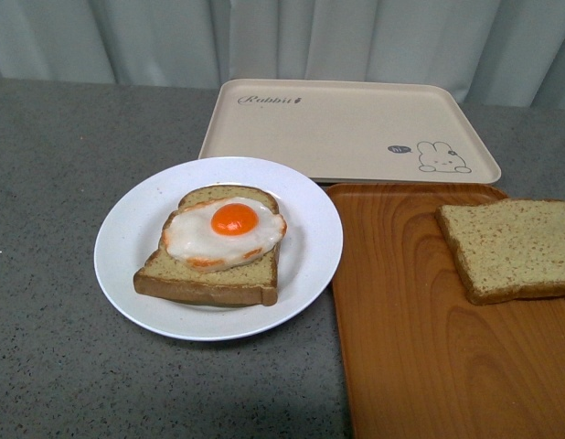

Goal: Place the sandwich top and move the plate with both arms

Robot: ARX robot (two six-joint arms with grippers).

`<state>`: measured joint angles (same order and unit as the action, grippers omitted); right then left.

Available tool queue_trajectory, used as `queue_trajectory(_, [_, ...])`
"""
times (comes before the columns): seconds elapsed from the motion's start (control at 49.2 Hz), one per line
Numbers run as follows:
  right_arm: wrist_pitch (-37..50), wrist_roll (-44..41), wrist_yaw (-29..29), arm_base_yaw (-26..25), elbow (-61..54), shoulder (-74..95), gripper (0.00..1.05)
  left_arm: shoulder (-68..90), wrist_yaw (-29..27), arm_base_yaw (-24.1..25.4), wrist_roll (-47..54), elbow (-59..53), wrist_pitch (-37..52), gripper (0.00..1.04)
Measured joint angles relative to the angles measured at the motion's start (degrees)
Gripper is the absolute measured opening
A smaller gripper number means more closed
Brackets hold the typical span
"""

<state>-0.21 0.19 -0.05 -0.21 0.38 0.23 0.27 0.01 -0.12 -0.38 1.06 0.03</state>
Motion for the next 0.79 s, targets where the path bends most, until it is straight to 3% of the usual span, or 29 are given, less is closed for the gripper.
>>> queue_trajectory(0.792, [0.0,0.0,0.0,0.0,0.0,0.0,0.96,0.0,0.0,0.02,0.0,0.0,0.0,0.98])
